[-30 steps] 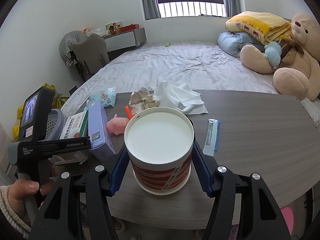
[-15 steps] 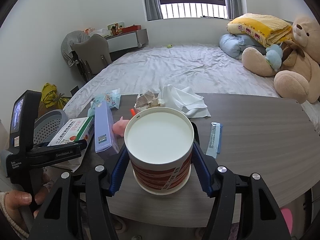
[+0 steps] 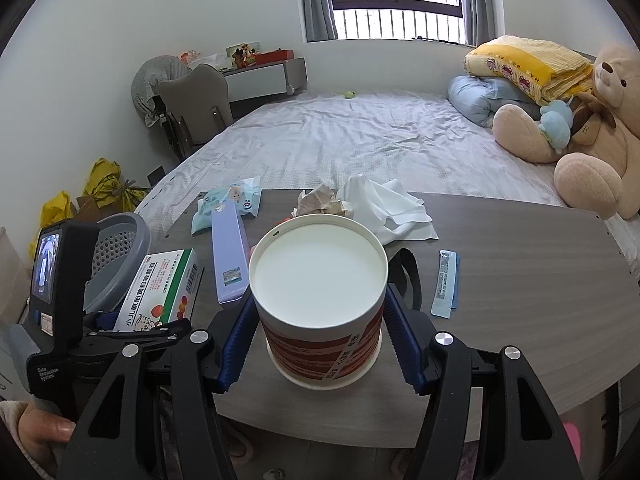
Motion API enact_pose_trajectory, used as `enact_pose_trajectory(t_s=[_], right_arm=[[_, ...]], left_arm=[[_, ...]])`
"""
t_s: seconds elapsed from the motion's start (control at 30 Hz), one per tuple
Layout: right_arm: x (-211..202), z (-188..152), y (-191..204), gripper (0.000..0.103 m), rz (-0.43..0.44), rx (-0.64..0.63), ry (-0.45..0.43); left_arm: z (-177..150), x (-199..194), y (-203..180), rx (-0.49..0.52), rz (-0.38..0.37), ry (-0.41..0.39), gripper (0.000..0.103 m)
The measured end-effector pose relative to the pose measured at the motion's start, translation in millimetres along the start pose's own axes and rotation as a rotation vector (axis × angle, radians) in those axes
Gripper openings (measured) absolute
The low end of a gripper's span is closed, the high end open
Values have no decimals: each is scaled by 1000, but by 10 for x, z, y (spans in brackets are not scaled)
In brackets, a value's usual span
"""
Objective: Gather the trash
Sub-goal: 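Grasp the white-green medicine box with the left gripper and lift it, then carry the cup and box over the grey basket and release both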
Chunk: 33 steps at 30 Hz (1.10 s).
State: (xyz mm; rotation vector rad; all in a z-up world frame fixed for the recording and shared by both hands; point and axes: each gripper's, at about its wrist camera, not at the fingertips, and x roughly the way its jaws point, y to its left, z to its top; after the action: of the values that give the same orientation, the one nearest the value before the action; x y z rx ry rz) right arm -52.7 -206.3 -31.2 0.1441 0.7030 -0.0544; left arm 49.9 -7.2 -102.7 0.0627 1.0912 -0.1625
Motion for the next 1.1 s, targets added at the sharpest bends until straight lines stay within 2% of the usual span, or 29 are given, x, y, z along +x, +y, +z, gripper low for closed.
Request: enact_pose_trajectory(t_s=[0.3,0.33,0.4,0.6,0.87,1.0,1.1], right_arm=[[-10,11,-15,60,-3,1,-1],[-9,9,-17,60,-3,1,1],[-4,1,-20,60,-2,1,4],[7,9,-9,60,-3,-3,6],[38,148,194,60,13,-42,8],[32,327,462,60,69,-85,-12],[88,467,780,60,136,-134,-21]], left_arm=[[132,104,-30,-8,30,-3,87],[147,111,-33,-7,32,-5,86],[157,98,-50,2,33,-17,77],[117,30,-66,25,27,-30,77],[153,-412,160,-10,4,-111,77],[215,-706,398,-43,3,-178,77],[266,-866,628,-59,32,-220,77]])
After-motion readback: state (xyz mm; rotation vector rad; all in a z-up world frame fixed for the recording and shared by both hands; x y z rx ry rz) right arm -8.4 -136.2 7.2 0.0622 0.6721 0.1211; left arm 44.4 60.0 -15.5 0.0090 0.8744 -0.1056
